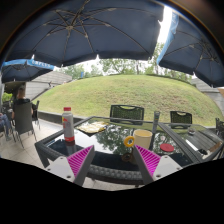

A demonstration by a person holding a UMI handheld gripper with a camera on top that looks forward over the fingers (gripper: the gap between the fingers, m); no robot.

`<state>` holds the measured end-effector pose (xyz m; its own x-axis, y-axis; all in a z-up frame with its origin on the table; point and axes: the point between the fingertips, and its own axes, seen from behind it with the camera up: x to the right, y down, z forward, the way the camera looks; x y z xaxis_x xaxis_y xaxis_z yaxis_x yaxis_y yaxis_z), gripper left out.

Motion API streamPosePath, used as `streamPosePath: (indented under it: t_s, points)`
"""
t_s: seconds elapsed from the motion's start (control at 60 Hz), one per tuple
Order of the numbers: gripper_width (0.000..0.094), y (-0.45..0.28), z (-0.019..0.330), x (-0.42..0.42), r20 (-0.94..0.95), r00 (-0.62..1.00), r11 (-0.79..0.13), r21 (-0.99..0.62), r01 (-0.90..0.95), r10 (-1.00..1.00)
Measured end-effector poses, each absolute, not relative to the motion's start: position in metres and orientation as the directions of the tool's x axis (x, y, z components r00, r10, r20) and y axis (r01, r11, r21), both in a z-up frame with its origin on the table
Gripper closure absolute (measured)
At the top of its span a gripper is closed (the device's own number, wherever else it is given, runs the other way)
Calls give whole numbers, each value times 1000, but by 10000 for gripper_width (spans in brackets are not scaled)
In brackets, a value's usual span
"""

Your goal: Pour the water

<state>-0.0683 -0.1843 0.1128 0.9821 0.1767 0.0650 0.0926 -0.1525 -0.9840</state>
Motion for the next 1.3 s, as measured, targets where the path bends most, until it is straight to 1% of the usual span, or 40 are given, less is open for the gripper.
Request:
streamPosePath:
  t_s: [0.183,0.283,0.467,0.6,0.817,0.967,1.067,1.1,1.117,1.133,1.15,1.167,1.233,1.3]
  points:
    - [103,-171,109,-74,71,982,-144,-985,97,175]
    - [107,-150,98,-84,61,978,-177,-979,96,197]
    - [104,-113,124,-118,75,974,-151,-983,109,216]
    - [106,-81,145,-175,37,958,-141,-987,80,285]
    - [113,-44,126,-297,25,898,-152,-983,101,438]
    - [108,4,120,-343,43,908,-144,-983,112,417]
    - [113,35,123,-351,32,930,-129,-988,85,365]
    - [136,42,123,-352,21,935,-131,-989,72,354]
    - [173,45,122,-351,16,938,-135,-989,67,347]
    - [229,49,121,-354,12,940,-139,-988,63,342]
    - [307,46,122,-354,7,939,-140,-988,58,344]
    - [412,48,122,-356,4,937,-141,-988,57,348]
    - [415,49,121,-358,30,938,-123,-989,77,345]
    - [454,50,122,-355,37,943,-111,-991,78,331]
